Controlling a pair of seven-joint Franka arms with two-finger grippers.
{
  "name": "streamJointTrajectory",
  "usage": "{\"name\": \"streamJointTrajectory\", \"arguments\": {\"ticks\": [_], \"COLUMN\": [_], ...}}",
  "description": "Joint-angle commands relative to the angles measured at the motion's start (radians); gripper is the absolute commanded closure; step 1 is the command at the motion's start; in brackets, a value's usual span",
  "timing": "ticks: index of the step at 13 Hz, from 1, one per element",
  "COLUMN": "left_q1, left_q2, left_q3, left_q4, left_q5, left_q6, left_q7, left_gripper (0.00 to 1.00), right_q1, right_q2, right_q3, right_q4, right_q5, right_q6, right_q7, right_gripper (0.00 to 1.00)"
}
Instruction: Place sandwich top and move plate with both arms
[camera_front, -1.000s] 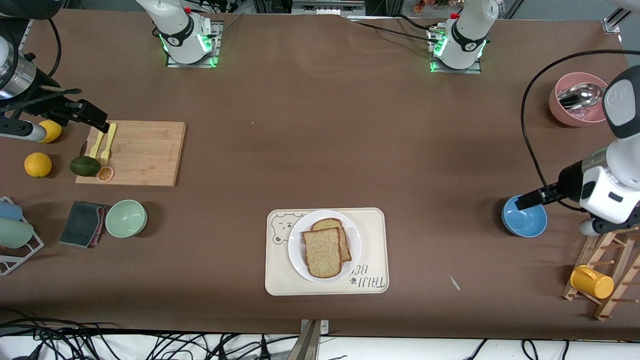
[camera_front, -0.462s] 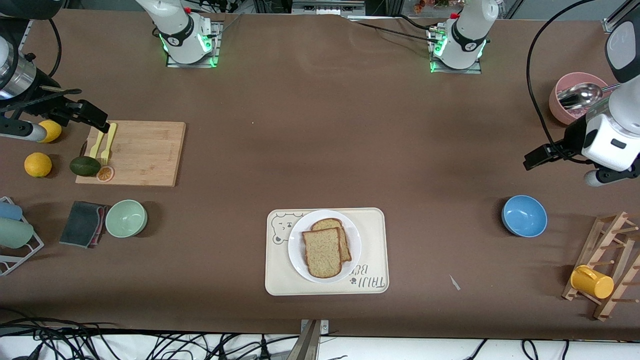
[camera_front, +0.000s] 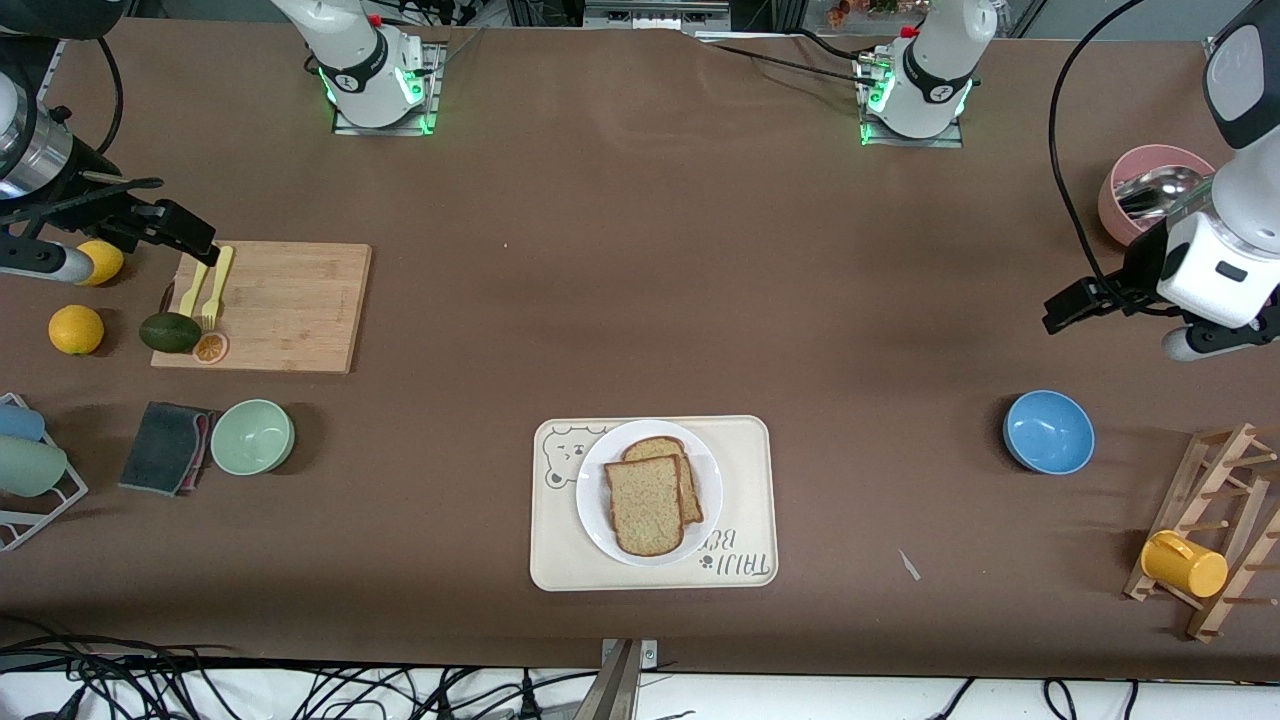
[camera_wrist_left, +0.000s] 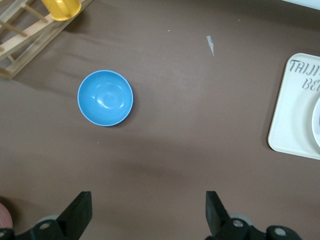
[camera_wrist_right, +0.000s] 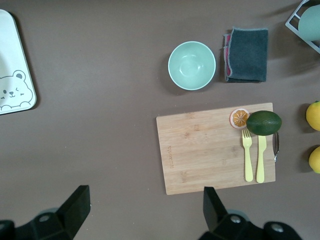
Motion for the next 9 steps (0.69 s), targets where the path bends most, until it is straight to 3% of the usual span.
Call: {"name": "streamJointTrajectory", "arguments": {"ticks": [1, 9], "left_q1": [0.007, 0.015], "left_q2": [-0.043, -0.053], "left_q3": [0.004, 0.004], "left_q4": [-0.033, -0.020], "left_q5": [0.020, 0.003], "left_q6": [-0.035, -0.040], "left_q7": [0.197, 0.230], "left_gripper": [0.00, 0.00], "right_q1": [-0.009, -0.009], "right_q2": [0.001, 0.001], "right_q3": [0.004, 0.004], "right_q4": [0.011, 0.011], "right_q5": [0.011, 0.011], "right_q6": [-0.004, -0.004], "right_q7": [0.006, 0.003], "right_gripper": [0.00, 0.00]}}
